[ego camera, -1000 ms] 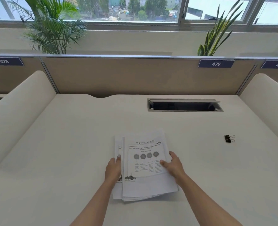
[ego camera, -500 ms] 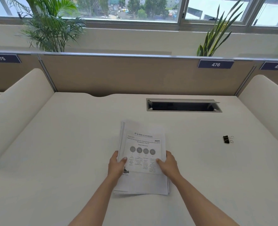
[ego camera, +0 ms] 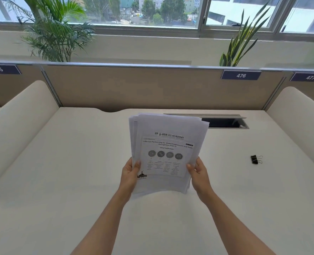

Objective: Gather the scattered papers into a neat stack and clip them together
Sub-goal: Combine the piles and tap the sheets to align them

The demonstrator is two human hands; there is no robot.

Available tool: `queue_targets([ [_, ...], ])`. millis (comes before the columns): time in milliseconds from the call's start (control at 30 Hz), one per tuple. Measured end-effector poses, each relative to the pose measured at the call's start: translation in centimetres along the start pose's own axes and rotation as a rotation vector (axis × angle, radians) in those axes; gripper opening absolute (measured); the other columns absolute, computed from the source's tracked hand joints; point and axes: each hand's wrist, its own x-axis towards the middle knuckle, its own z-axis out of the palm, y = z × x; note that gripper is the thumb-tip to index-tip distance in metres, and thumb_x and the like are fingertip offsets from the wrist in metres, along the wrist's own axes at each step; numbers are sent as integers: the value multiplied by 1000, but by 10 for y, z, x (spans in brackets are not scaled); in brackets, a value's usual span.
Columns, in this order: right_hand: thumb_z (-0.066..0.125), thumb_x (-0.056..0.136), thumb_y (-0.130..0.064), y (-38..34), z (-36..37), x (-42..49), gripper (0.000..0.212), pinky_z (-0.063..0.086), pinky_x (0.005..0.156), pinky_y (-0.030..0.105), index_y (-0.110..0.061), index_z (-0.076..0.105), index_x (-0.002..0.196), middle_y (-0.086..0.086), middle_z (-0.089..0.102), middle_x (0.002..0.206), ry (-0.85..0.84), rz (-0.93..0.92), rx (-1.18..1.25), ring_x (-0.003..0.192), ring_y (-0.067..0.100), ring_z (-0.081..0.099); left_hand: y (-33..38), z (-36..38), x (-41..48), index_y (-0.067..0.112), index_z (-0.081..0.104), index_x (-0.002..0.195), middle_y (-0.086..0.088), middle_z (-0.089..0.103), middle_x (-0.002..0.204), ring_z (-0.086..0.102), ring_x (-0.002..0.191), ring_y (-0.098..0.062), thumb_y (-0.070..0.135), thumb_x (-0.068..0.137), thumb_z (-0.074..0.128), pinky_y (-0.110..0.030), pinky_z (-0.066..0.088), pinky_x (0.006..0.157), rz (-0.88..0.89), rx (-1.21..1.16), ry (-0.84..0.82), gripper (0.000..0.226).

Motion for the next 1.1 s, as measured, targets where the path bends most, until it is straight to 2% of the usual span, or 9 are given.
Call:
queue_targets([
  [167, 46, 98, -4, 0, 3, -5, 36, 56, 76, 21, -34, 59, 114, -7, 71, 110, 60, -35, 42, 96, 7, 69, 7, 4, -1, 34, 65, 112, 9, 74, 107, 70, 97, -7, 40, 94, 49, -17, 56, 70, 3, -24, -15, 24],
  [300, 48, 99, -17, 4, 2, -7, 16, 56, 86, 38, -28, 55, 108, 0, 69, 109, 31, -59, -31, 102, 20, 67, 11, 6, -4, 29, 67, 111, 6, 74, 107, 70, 94, -8, 43, 90, 51, -17, 55, 68, 88, -115, -2, 29],
  [433, 43, 101, -23, 0, 7, -8, 13, 57, 72, 27, -28, 53, 107, -2, 67, 107, 33, -104, -24, 95, 14, 67, 13, 19, -6, 26, 67, 104, 4, 74, 100, 70, 89, -13, 39, 89, 51, -24, 57, 67, 130, -149, 26, 25],
  [600, 37, 102, -13, -5, 7, -6, 25, 49, 68, 24, -23, 54, 86, -1, 65, 87, 155, -139, -32, 81, 16, 57, 12, 29, -9, 21, 64, 104, 8, 74, 93, 70, 83, -7, 35, 94, 46, -21, 56, 65, 185, -156, 69, 25],
  [667, 43, 101, -16, -10, 6, -7, 19, 53, 70, 24, -24, 56, 89, -4, 66, 90, 149, -155, -14, 84, 17, 61, 15, 29, -9, 23, 64, 102, 9, 73, 92, 69, 83, -5, 36, 95, 45, -20, 55, 64, 199, -140, 60, 24],
  [733, 51, 98, -21, -14, 5, -9, 6, 56, 78, 35, -23, 56, 96, 1, 66, 100, 127, -171, 28, 95, 21, 64, 19, 30, -9, 22, 62, 98, 11, 72, 90, 68, 80, -3, 35, 98, 43, -17, 54, 63, 222, -146, 54, 23],
  [800, 54, 96, -21, -18, 7, -10, 3, 55, 82, 40, -21, 55, 99, 7, 65, 105, 126, -187, 58, 99, 23, 63, 27, 33, -10, 21, 59, 94, 11, 70, 87, 66, 77, -3, 34, 100, 42, -17, 53, 62, 257, -180, 60, 23],
  [967, 52, 96, -25, -42, 17, -13, 11, 54, 64, 26, -14, 52, 94, 3, 62, 89, 195, -289, 151, 79, 14, 63, 53, 48, -9, 21, 55, 80, 11, 63, 74, 59, 66, -5, 38, 95, 47, -19, 50, 56, 391, -232, 123, 25],
  [1100, 49, 96, -34, -73, 25, -9, 28, 48, 54, 22, -9, 51, 82, -1, 57, 72, 283, -336, 219, 64, 10, 55, 74, 59, -8, 17, 53, 77, 13, 55, 69, 52, 62, -4, 49, 89, 50, -20, 43, 53, 466, -137, 322, 34],
])
